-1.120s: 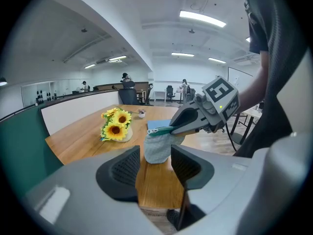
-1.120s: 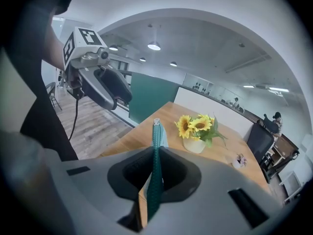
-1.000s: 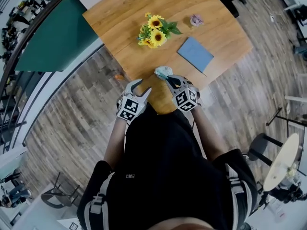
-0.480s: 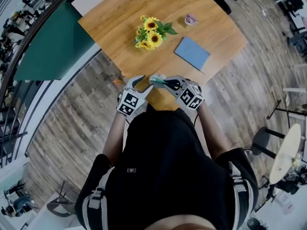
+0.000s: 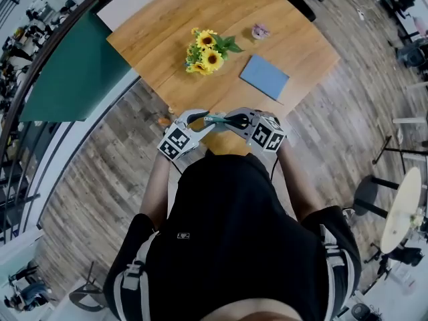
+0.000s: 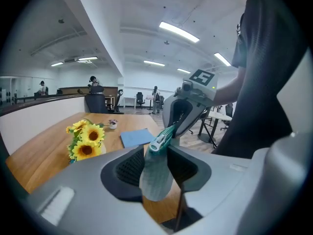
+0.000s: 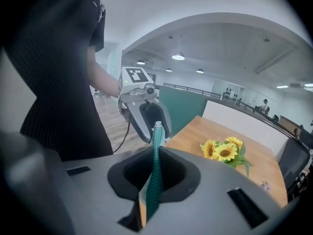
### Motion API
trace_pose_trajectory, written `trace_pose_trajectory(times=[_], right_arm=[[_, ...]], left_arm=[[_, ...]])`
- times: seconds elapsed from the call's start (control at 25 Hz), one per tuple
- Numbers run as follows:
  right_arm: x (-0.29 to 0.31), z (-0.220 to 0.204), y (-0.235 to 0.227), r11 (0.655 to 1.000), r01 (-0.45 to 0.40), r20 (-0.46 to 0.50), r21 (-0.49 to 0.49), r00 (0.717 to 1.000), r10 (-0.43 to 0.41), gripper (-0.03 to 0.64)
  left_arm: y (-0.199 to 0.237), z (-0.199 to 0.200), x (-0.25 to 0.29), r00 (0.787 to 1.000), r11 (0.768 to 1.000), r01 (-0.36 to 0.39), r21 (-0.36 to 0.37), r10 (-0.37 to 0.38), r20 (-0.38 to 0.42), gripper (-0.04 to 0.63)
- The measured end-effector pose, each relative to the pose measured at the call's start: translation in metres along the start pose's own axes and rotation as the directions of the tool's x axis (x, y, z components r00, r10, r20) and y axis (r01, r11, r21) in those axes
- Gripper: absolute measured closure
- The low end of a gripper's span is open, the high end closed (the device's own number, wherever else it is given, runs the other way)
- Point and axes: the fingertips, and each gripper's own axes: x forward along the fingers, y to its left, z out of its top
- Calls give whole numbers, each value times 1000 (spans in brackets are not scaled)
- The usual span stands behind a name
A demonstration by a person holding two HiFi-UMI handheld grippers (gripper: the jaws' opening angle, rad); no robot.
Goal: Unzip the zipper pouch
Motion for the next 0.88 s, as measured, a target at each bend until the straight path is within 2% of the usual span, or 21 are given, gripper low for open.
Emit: trace_pose_trajectory(times=[0.12,0.24,0.4,0.56,0.72,0.88], right_arm=[[0,0,-3,1000,13,-1,12,1000,-13,588],[2,-3,-11,997,73,-5,36,997,-73,575],[4,-11,-24,981,176,-30,75,984,-174,500],[1,-3,-29,964,222,20,143,974,-227,428],[1,20,-26,952,215,116,217,963,-244,438],[6,39,-21,948,201,170,246,954,-246,489]], left_arm=[[-4,2,-1,1000,1000,21,-5,-21,4,505],[-2,1,0,1000,1000,-18,6,18,-8,546],[4,0,5,992,993,-104,54,107,-60,566],[8,2,6,986,988,-148,46,151,-70,571],[15,3,8,977,979,-202,27,203,-70,571],[12,7,13,971,974,-223,46,226,-73,571]])
